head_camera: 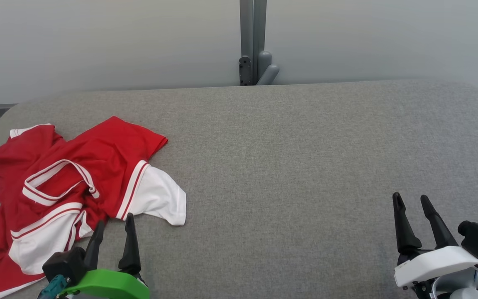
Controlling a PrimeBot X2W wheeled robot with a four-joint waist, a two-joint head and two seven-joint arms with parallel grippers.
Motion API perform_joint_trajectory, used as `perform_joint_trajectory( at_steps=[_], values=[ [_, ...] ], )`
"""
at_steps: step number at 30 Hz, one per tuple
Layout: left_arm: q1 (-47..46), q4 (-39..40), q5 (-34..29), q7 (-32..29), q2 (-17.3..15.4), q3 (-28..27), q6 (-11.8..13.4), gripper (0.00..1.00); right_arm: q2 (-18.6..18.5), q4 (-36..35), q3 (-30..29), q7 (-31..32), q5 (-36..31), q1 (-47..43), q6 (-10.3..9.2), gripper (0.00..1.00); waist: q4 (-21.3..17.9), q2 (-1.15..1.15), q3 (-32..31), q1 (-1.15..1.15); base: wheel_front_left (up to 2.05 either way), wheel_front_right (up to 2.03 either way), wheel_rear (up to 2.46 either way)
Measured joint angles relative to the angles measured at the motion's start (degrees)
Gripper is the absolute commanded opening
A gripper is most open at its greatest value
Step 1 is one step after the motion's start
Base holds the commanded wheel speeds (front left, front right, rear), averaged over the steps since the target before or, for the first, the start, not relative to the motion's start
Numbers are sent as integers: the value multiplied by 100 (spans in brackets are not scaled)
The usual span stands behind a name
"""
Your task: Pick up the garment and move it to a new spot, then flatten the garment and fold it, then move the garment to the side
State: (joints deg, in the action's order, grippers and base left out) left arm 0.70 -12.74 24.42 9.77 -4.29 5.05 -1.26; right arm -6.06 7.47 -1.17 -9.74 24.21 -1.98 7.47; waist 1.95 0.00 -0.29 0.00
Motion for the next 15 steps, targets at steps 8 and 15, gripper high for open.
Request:
perform_joint_trajectory(
  at_steps=[8,15],
  values=[
    [21,-21,-402,92,12,4,-20,100,-22,38,4,-98,-332,-29,0,100,25,0,3,0,0,0,0],
    [25,40,-775,192,31,-2,-24,100,-27,49,-13,-180,-655,-116,0,100,34,0,-1,0,0,0,0]
  ],
)
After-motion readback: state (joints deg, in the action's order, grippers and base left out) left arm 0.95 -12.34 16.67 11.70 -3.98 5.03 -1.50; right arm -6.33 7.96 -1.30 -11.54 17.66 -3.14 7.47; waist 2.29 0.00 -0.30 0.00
